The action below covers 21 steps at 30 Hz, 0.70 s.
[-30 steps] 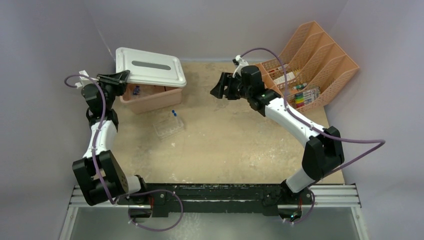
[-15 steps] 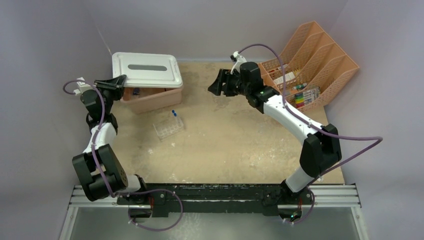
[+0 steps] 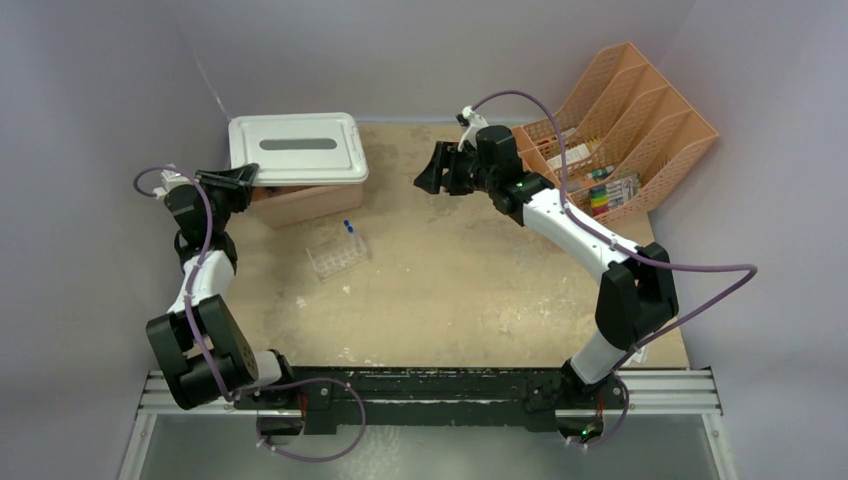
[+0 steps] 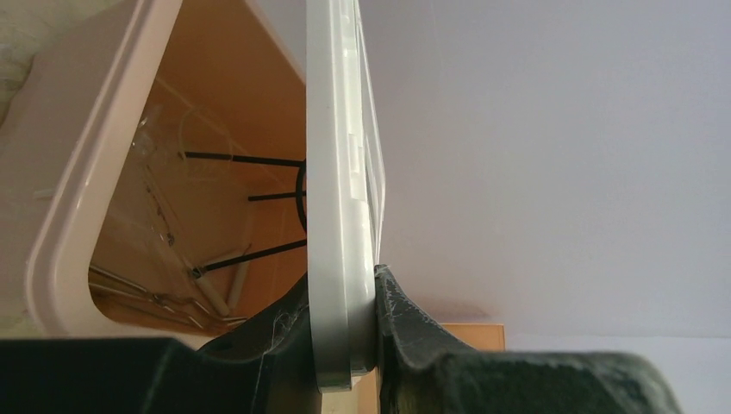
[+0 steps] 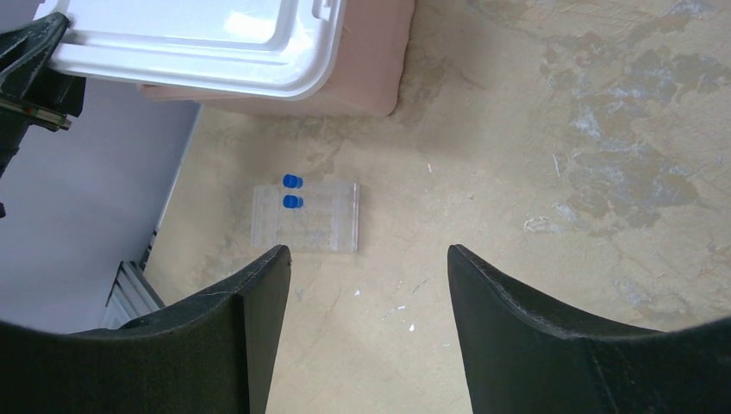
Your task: Organize the chemistry lab equipment
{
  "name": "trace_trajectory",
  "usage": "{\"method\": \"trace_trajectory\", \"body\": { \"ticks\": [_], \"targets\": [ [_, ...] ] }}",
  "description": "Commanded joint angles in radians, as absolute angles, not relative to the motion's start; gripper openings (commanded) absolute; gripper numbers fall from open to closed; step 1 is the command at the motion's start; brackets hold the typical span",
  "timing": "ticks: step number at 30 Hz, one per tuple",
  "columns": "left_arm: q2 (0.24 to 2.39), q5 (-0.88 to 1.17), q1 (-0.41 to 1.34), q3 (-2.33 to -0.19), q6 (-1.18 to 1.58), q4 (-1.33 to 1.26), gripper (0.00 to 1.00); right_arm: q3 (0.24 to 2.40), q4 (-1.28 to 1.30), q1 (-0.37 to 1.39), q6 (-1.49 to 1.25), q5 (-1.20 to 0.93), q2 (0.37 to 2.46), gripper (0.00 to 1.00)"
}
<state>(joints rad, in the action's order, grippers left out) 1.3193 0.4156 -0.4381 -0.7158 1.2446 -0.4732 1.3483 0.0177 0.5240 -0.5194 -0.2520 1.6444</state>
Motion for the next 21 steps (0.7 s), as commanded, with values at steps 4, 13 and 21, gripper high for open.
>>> {"method": "trace_trajectory", "body": {
  "ticks": [4, 13, 21],
  "targets": [
    [1.288, 0.320, -0.450, -0.746, 1.146, -0.427, 0.10, 1.392, -0.019, 0.522, -0.518, -0.292, 1.643, 0.69],
    [1.277, 0.202, -0.451, -0.786, 1.141, -0.314, 0.27, 1.400, -0.014, 0.522, -0.514, -0.294, 1.651, 0.69],
    [1.274, 0.083, -0.451, -0.910, 1.094, -0.019, 0.49, 1.418, -0.002, 0.522, -0.504, -0.290, 1.666, 0.69]
  ]
}}
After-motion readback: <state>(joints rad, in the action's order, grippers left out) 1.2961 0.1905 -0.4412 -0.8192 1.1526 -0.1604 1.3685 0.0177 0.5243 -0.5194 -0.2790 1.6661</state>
